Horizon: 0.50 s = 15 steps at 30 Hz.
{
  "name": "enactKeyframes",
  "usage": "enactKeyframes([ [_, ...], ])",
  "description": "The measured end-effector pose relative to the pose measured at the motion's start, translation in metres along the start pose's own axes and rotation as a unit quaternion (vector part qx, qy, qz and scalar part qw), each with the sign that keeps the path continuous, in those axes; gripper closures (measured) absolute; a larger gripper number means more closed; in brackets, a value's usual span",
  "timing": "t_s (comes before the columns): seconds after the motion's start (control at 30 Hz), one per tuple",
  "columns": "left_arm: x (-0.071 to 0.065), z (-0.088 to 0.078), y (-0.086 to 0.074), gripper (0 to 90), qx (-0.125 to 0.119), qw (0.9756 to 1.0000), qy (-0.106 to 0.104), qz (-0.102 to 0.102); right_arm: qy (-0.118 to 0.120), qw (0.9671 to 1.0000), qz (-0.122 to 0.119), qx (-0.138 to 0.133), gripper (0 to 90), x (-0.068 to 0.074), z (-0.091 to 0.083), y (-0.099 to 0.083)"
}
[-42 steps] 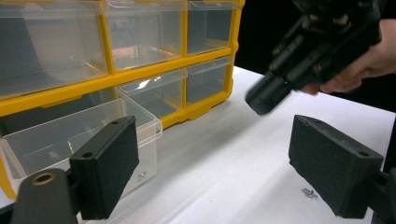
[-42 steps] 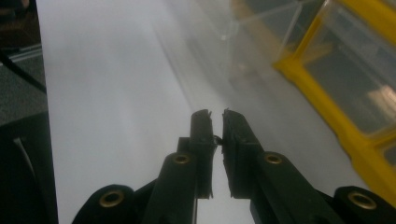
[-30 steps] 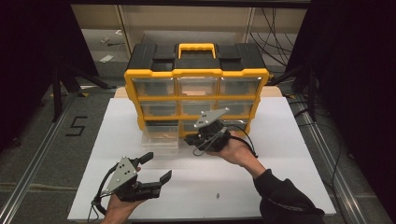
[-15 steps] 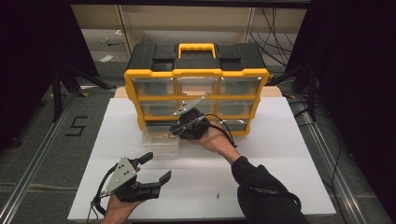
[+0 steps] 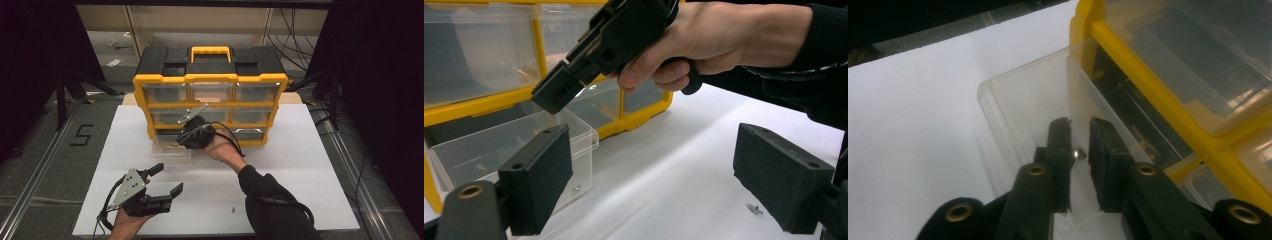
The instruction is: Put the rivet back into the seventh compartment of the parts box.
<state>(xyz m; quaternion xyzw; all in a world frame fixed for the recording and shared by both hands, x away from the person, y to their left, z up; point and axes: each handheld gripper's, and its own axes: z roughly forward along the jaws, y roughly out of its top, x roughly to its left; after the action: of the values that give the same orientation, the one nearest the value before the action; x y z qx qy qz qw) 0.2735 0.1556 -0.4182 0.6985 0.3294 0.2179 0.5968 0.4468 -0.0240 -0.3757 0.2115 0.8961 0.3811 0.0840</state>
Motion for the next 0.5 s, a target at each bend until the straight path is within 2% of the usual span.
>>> enactKeyframes([
  [0.1,0.000,0.000,0.000,15.5,-0.001,1.0000,0.000,0.001,0.000,1.0000,-0.002,0.004,72.2,0.002,0.001,0.000],
  [0.33,0.000,0.000,0.000,15.5,-0.001,1.0000,0.000,0.000,0.002,0.9998,-0.009,-0.015,65.6,0.002,-0.007,0.000],
  [0.5,0.000,-0.001,0.000,15.5,-0.001,1.0000,0.001,-0.001,0.009,0.9996,-0.017,-0.023,51.1,0.004,-0.022,-0.004],
])
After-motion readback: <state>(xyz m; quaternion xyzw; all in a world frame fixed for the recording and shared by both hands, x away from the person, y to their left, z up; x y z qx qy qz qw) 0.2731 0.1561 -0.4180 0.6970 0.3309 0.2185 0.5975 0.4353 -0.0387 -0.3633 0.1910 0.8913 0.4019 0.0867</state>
